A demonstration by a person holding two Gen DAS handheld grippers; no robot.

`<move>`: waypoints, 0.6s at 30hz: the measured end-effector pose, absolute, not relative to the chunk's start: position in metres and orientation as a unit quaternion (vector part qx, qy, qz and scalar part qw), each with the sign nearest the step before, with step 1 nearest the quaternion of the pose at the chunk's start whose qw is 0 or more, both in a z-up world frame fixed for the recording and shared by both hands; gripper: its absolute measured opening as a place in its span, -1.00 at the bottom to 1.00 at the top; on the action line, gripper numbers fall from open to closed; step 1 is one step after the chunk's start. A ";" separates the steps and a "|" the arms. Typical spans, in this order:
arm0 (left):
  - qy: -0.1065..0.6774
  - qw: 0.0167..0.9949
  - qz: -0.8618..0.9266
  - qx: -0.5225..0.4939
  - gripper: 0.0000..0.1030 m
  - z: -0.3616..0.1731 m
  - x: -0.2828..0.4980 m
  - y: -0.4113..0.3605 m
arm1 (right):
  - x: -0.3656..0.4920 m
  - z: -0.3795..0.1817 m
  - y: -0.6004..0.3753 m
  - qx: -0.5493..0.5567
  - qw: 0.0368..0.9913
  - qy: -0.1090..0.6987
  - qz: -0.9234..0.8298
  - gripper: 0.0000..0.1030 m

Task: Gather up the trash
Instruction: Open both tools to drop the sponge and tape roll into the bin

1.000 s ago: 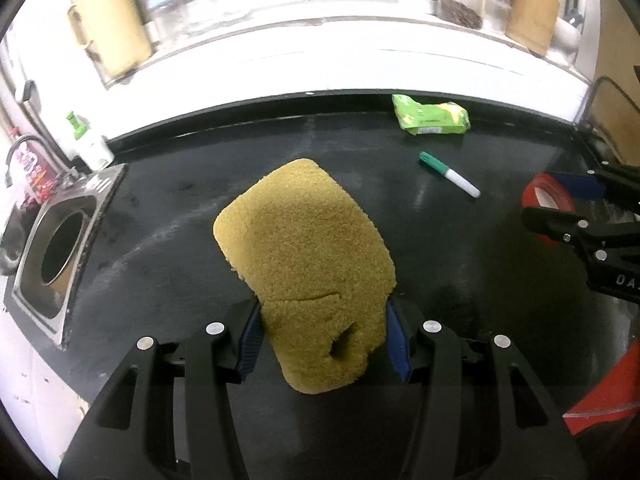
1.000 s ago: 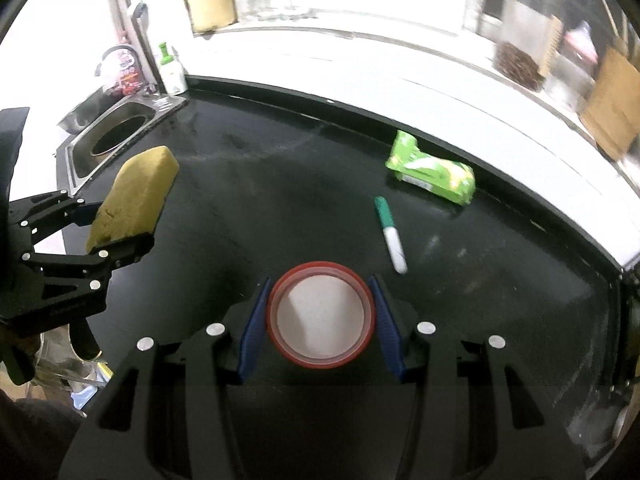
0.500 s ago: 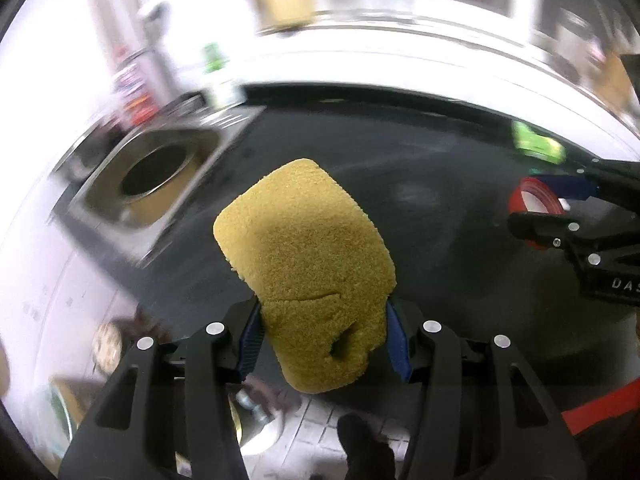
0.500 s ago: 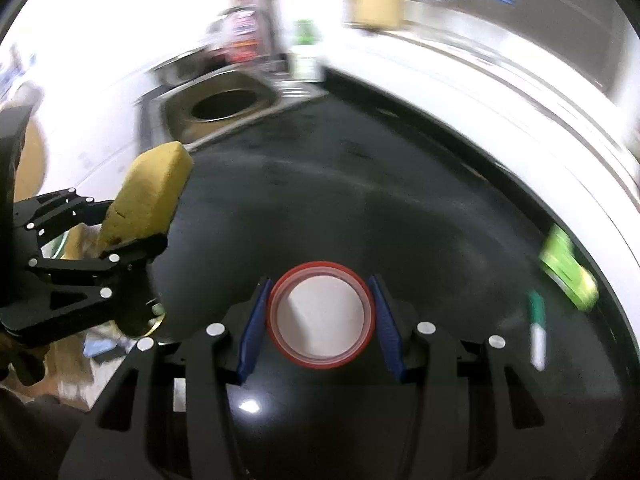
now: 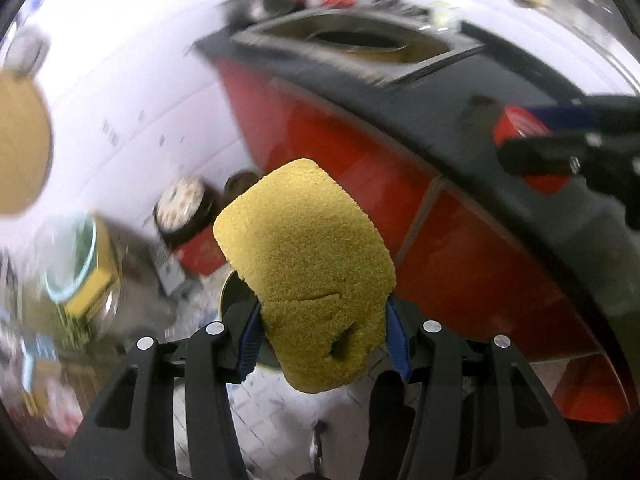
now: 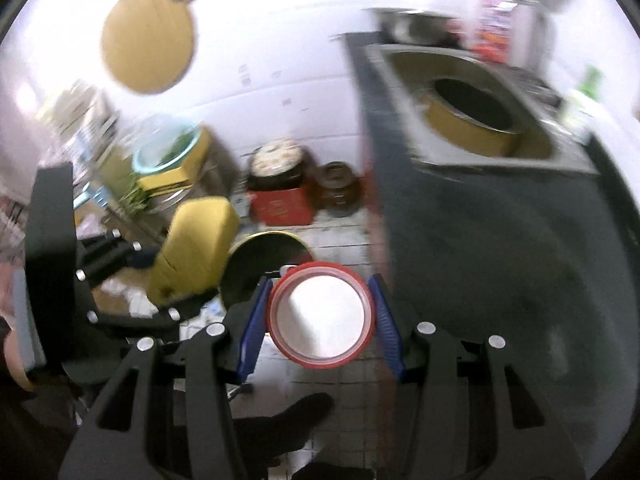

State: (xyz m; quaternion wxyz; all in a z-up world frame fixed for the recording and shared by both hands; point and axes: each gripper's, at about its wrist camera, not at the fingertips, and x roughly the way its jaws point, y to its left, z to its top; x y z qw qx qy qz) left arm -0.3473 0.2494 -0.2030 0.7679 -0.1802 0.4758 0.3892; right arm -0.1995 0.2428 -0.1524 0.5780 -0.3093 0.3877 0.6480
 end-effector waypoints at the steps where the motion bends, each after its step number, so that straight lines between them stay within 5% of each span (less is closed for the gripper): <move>1: 0.478 0.760 0.397 -0.191 -0.02 -0.214 -0.360 0.255 | -0.211 -0.160 0.257 -0.316 0.565 0.389 0.655 -0.05; 13: 0.478 0.735 0.406 -0.259 0.00 -0.307 -0.414 0.302 | -0.291 -0.260 0.383 -0.373 0.478 0.416 0.678 -0.05; 17: 0.467 0.740 0.394 -0.282 0.20 -0.326 -0.421 0.314 | -0.298 -0.281 0.402 -0.383 0.467 0.422 0.676 -0.04; 18: 0.466 0.740 0.395 -0.282 0.28 -0.329 -0.422 0.316 | -0.300 -0.287 0.408 -0.384 0.463 0.428 0.675 0.16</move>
